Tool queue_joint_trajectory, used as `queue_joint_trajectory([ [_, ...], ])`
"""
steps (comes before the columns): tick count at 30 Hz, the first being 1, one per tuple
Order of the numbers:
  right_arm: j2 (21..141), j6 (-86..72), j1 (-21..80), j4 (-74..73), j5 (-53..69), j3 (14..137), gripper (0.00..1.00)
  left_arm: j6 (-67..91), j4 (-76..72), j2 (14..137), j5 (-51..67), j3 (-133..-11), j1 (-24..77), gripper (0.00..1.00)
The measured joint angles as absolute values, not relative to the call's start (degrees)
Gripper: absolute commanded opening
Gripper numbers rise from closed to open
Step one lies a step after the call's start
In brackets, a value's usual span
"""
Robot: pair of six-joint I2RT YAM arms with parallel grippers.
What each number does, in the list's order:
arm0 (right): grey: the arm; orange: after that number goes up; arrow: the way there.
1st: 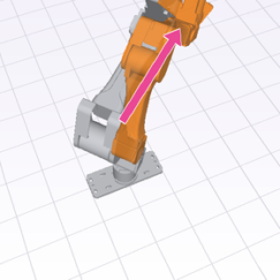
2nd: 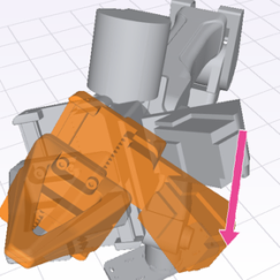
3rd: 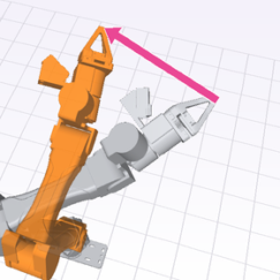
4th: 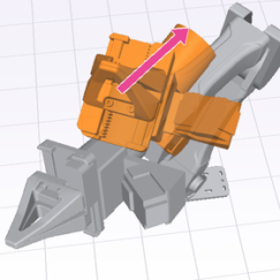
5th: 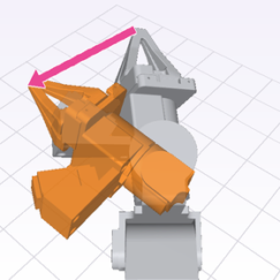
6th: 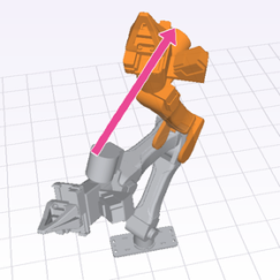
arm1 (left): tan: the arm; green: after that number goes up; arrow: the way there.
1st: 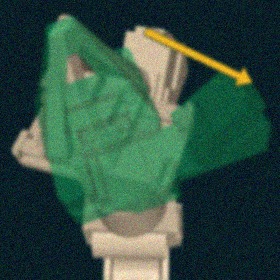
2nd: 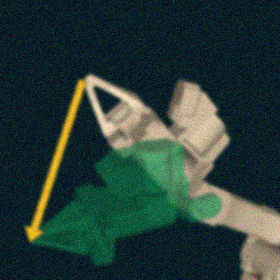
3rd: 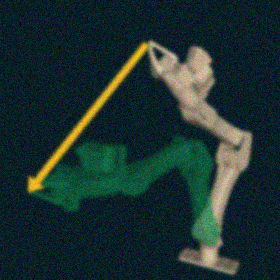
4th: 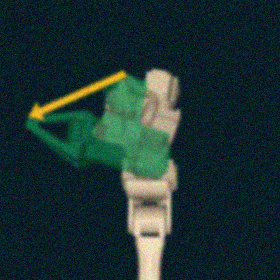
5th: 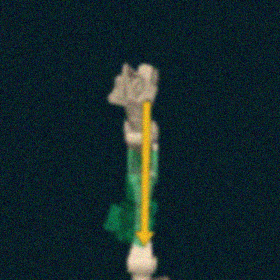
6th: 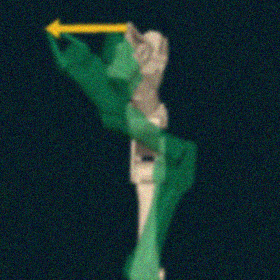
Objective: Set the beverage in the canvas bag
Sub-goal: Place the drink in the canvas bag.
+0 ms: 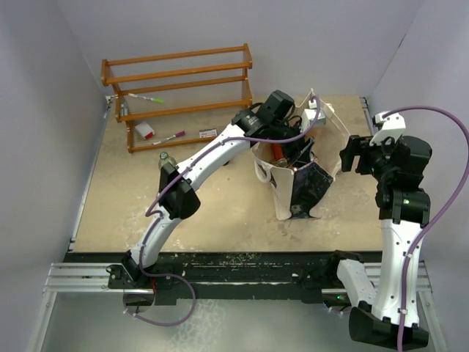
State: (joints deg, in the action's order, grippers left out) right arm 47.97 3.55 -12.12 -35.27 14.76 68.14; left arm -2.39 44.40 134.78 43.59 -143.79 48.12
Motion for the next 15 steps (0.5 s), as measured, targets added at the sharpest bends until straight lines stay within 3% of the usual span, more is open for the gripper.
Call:
queue_joint_trajectory([
  [15,47.9,3.0,-12.4,-34.3,15.2,66.2,0.79,-9.6,47.8,135.6,44.6,-141.5,51.6,0.00],
])
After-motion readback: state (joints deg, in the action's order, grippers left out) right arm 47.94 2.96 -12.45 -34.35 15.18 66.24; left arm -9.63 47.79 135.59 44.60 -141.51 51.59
